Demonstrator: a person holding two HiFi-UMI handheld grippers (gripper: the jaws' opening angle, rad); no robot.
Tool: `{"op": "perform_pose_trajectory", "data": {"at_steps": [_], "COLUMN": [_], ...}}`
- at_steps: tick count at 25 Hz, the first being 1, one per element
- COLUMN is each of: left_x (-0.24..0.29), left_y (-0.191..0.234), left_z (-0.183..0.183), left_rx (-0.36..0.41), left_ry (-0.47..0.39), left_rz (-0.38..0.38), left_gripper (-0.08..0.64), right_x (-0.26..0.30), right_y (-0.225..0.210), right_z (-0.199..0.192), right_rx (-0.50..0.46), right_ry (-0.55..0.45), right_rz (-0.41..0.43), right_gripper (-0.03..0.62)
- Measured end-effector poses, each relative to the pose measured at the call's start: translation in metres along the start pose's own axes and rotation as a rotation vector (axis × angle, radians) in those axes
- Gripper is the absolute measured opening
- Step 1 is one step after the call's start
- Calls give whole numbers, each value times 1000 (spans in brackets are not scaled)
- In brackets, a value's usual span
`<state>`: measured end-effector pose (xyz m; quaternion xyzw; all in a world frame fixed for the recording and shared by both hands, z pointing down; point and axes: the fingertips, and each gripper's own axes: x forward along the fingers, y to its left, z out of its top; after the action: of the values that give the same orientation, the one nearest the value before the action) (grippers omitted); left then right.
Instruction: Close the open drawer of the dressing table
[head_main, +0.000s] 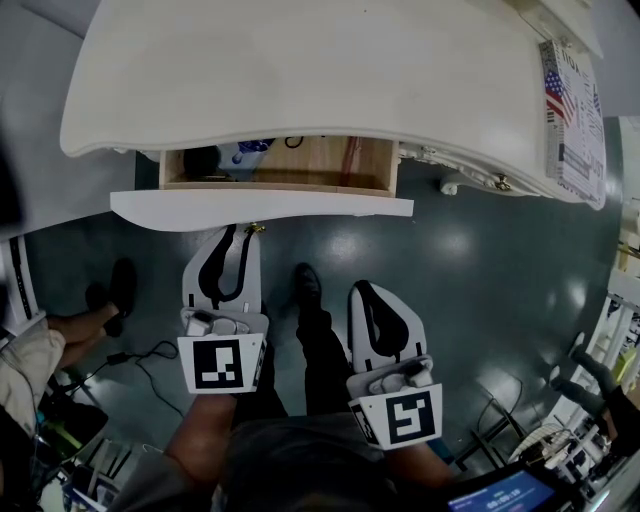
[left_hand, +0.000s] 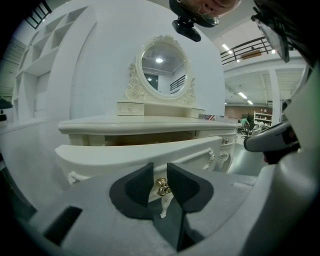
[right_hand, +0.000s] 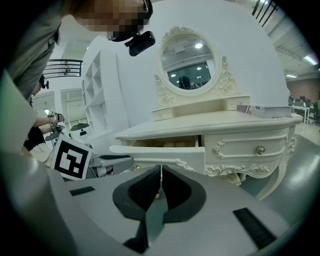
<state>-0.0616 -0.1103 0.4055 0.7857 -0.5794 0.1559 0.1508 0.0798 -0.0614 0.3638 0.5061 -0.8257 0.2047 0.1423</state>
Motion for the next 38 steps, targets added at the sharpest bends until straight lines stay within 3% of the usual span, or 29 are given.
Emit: {"op": "perform_pose_trajectory", "data": {"at_steps": [38], "left_x": [28], "left_y": [13], "left_z": [17], "left_rx": [24], "left_ry": [-50], "left_rz": [10], "left_gripper": [92], "right_x": [16], "right_y": [-15], "right_z": [2], "right_rx": [15], "right_ry": [8], "right_rz": [-10], "right_gripper": [15]}}
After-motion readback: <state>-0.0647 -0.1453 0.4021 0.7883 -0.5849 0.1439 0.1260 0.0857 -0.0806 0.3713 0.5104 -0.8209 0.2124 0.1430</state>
